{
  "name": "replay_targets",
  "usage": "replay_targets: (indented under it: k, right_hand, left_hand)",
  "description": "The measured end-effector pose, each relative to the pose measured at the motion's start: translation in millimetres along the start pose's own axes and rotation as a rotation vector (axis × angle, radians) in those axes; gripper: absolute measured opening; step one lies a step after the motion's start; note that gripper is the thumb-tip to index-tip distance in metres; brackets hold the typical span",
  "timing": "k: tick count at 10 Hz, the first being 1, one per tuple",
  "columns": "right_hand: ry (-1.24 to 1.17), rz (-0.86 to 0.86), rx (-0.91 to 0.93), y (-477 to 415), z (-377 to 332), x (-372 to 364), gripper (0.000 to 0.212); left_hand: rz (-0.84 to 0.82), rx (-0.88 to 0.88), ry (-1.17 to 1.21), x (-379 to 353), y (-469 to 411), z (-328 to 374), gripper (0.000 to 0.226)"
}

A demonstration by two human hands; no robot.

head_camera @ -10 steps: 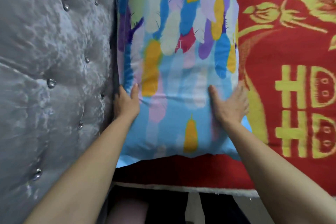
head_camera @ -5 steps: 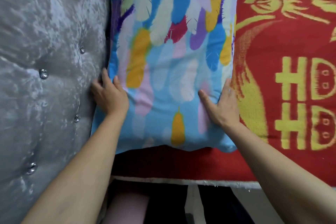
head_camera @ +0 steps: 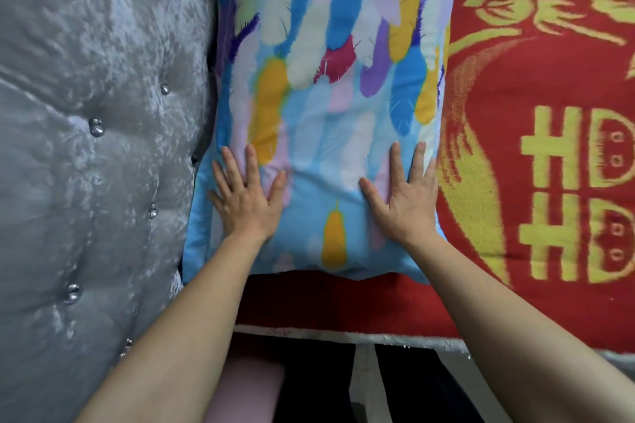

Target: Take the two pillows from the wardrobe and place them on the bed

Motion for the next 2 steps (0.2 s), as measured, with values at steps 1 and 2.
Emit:
replay_targets:
  k: [1,2]
  right_hand:
    - [0.07,-0.185,0.027,-4.6,-2.6,11.9,0.086]
    - [0.121,-0.24,0.1,-0.7,-13.6,48.9,0.08]
  left_hand:
    - [-0.103,0.068,0.018,19.0,3.2,9.0,0.068]
    - [-0.113,0.056,-0.004,57.1,14.2,29.1,0.062]
Point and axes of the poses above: each hand's wrist, its own y-axis away from the middle knuckle, its own x-axis out of the back of the hand, z = x × y, the point moved 9 cm from there along -y, towards the middle knuckle, and after that the axes turned 5 degrees about x, right-handed, at the moved point
